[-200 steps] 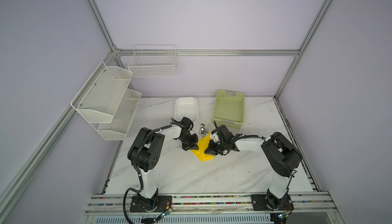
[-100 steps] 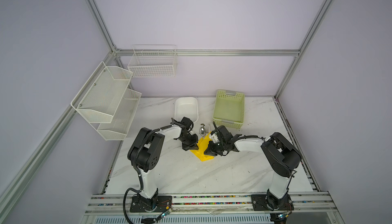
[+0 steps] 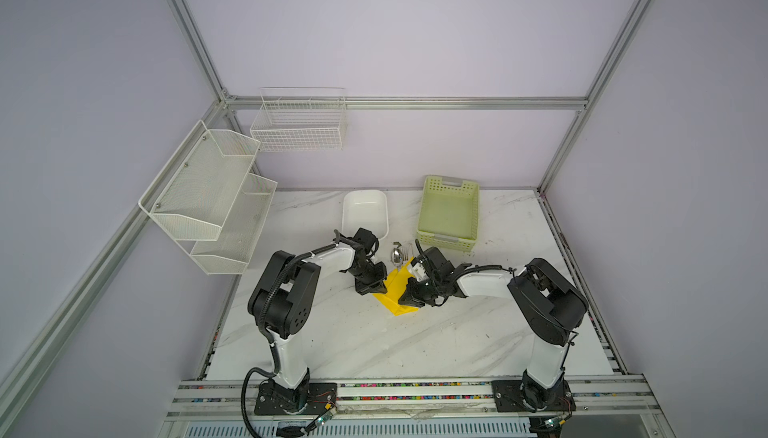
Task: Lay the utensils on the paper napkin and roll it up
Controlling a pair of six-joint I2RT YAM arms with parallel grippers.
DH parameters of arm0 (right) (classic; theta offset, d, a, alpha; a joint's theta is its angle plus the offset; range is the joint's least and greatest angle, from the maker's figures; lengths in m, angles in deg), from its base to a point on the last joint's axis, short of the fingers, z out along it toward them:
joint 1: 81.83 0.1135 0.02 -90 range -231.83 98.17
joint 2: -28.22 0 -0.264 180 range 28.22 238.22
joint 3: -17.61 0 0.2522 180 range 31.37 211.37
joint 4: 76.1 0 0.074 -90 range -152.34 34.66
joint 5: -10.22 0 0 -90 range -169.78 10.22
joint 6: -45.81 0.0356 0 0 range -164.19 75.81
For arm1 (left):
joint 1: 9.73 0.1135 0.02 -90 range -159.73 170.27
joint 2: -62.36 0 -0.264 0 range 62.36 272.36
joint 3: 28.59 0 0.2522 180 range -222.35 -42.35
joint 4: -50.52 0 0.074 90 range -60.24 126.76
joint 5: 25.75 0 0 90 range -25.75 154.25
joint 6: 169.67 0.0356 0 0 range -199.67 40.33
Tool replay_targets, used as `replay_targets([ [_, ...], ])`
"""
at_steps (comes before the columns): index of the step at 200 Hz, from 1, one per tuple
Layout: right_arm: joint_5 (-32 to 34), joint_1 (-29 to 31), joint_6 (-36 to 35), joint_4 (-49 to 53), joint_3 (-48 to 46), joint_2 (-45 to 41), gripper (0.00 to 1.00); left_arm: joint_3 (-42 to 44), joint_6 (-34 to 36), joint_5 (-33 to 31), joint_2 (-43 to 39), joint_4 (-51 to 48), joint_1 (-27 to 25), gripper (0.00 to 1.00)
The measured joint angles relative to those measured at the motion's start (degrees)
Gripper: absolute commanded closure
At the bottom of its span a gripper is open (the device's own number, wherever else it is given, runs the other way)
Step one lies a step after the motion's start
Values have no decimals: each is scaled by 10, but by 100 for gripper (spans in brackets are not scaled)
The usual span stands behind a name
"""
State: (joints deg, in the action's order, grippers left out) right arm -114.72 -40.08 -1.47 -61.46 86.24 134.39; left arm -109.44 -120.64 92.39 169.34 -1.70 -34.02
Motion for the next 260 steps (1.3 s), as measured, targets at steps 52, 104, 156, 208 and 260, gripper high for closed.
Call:
replay_targets([
  [52, 0, 0, 0, -1, 0, 0, 100, -13, -28, 34, -7, 41, -18, 96],
  [104, 0, 0, 0, 0, 0, 0, 100, -13, -50, 53, -3, 89, -24, 96],
  [156, 0, 0, 0, 0, 0, 0, 100, -13, -55, 60, 23, 106, -24, 96],
  [208, 0, 0, 0, 0, 0, 0, 100, -7, -54, 59, 30, 108, -24, 96],
  [260, 0, 0, 0, 1, 0, 0, 100, -5, -49, 54, 32, 107, -24, 96],
])
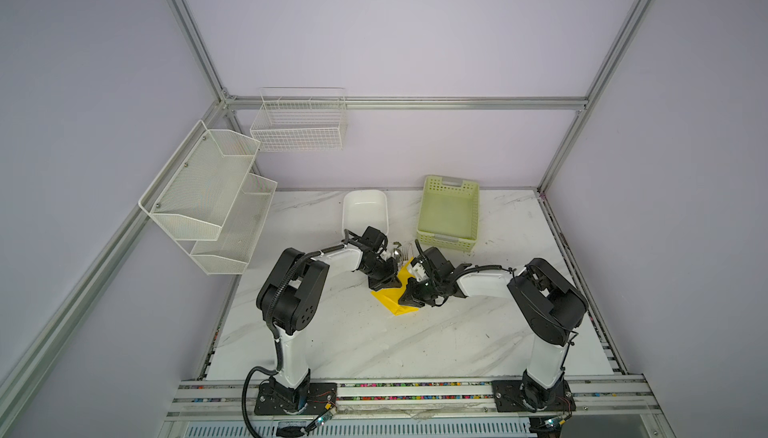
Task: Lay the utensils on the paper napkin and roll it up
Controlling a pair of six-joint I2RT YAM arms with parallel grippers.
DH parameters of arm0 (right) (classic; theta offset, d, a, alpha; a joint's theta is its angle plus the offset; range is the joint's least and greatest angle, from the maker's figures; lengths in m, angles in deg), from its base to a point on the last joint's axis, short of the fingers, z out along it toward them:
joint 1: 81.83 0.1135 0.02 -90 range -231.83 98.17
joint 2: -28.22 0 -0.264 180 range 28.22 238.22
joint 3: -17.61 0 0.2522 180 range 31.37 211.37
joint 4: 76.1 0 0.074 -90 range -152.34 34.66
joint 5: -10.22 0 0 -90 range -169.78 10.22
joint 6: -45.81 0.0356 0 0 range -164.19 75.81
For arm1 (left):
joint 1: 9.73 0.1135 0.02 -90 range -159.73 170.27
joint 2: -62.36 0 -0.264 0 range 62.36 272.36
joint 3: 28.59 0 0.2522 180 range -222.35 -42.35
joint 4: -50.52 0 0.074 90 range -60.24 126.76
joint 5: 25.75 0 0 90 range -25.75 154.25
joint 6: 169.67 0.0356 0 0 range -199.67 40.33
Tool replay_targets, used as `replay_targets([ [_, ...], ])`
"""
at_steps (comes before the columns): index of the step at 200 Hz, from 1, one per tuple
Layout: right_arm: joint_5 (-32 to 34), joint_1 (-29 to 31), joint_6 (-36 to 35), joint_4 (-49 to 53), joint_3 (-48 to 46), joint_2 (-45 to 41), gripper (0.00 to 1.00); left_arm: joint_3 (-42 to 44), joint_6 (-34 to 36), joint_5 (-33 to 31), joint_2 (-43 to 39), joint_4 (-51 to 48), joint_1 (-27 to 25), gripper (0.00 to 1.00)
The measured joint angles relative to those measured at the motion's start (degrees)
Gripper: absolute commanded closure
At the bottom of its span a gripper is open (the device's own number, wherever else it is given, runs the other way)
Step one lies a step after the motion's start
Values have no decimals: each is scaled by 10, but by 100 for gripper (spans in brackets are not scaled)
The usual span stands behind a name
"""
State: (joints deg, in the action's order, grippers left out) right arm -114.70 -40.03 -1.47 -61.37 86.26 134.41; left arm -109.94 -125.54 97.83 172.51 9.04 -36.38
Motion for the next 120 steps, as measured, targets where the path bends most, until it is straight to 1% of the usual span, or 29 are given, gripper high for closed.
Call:
replay_targets([
  [73, 1, 0, 0, 5, 0, 0, 100, 2, 7, 0, 11, 1, 0, 97],
  [120, 2, 0, 0, 19, 5, 0, 100, 14, 11, 12, 14, 17, 3, 97],
])
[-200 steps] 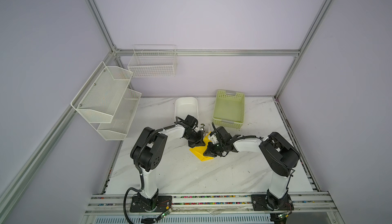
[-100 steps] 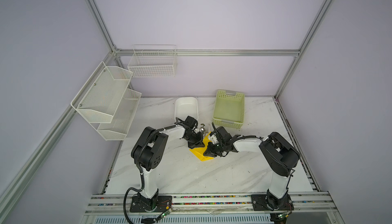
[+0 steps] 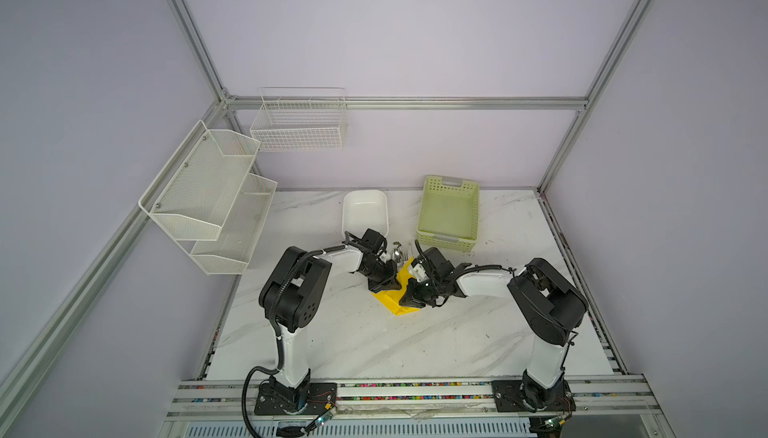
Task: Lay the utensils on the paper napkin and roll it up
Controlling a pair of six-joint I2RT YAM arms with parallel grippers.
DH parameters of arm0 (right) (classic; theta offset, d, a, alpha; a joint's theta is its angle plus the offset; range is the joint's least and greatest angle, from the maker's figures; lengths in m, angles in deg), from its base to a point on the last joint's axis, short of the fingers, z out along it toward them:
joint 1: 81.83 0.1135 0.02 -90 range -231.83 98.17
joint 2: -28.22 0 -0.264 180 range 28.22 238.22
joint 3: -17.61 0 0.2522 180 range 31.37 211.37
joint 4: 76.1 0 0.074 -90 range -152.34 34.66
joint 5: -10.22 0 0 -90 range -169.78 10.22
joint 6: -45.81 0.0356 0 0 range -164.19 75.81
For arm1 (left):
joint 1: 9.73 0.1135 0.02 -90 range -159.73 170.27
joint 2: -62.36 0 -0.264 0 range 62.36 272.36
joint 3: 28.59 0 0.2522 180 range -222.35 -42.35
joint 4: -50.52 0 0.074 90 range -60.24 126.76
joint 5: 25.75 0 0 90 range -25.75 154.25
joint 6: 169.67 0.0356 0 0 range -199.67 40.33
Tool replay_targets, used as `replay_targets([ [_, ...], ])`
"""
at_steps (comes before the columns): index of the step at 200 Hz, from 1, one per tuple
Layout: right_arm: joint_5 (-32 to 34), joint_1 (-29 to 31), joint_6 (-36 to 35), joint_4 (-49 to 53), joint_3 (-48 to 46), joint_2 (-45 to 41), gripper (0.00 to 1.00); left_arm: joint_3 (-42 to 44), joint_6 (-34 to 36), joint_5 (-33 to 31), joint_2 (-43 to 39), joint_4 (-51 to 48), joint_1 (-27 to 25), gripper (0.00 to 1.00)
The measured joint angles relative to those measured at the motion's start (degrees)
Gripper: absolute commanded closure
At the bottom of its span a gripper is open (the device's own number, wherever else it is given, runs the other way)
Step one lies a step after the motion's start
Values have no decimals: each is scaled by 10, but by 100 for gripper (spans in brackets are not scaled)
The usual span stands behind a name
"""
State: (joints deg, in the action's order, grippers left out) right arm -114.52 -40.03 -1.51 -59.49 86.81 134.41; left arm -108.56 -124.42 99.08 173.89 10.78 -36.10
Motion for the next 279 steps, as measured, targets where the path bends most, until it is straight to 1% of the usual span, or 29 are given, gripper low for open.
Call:
replay_targets([
  [38, 10, 0, -1, 13, 2, -11, 100, 6, 2, 8, 0, 10, 1, 97],
  [83, 23, -14, 1, 29, 1, -77, 100, 6, 9, 7, 0, 10, 1, 97],
  [110, 22, -25, 1, 30, -17, -103, 100, 6, 9, 7, 0, 9, 1, 97],
  [140, 25, -27, -1, 38, -45, -105, 100, 6, 9, 7, -1, 9, 1, 97],
  [163, 47, -27, -10, 59, -59, -104, 100, 6, 9, 7, -1, 9, 1, 97],
  [200, 79, -26, -31, 76, -57, -97, 100, 6, 10, 7, -1, 9, 1, 97],
  [279, 99, -26, -44, 100, -53, -122, 100, 6, 11, 7, -1, 8, 1, 97],
])
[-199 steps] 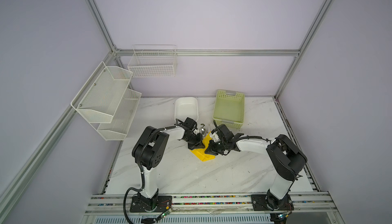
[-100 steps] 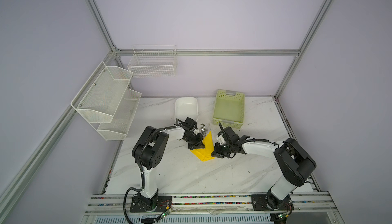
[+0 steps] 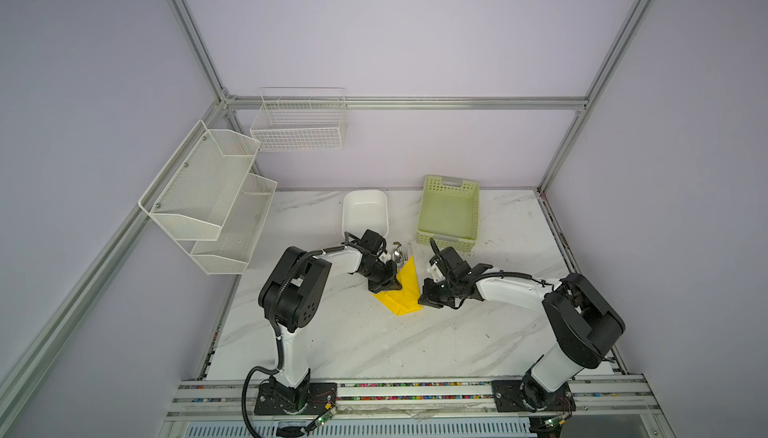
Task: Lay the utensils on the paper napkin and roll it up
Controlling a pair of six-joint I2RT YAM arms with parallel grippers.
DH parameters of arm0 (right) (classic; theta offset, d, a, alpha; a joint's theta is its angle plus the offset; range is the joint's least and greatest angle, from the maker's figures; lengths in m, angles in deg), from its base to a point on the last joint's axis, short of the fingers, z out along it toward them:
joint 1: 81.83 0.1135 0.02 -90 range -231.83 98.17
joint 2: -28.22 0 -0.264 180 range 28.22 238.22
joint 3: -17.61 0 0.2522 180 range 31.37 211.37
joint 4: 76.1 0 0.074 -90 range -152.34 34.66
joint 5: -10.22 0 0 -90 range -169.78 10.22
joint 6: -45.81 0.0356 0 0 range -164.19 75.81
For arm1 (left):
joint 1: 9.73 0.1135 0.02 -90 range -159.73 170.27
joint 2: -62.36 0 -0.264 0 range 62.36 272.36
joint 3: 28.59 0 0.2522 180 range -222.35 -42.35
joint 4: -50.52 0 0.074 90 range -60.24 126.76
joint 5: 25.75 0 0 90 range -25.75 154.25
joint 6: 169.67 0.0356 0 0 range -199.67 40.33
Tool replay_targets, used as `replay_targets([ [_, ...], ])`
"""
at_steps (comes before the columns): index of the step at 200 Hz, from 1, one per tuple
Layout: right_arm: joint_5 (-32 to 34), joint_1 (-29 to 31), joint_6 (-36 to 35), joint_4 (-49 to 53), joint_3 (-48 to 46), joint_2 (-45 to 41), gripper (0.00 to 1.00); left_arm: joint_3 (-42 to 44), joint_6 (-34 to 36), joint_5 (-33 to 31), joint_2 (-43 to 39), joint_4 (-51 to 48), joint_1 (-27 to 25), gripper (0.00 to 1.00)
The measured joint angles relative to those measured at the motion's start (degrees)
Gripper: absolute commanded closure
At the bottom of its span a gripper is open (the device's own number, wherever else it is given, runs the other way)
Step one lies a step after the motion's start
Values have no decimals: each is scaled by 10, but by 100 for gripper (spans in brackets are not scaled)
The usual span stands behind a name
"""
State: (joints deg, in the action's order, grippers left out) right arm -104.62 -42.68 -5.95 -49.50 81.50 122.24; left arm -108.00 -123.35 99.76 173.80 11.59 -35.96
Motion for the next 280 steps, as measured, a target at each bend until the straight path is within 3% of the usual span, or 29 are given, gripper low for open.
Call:
replay_targets([
  [92, 13, -1, -9, -4, -6, 16, 100, 0, 4, 0, 0, -1, 2, 98],
  [169, 30, -17, -11, 23, 49, 16, 100, 0, 12, 0, 0, -2, 2, 98],
  [280, -24, -20, 5, -34, 163, 152, 100, 0, 13, 0, 0, -2, 2, 98],
])
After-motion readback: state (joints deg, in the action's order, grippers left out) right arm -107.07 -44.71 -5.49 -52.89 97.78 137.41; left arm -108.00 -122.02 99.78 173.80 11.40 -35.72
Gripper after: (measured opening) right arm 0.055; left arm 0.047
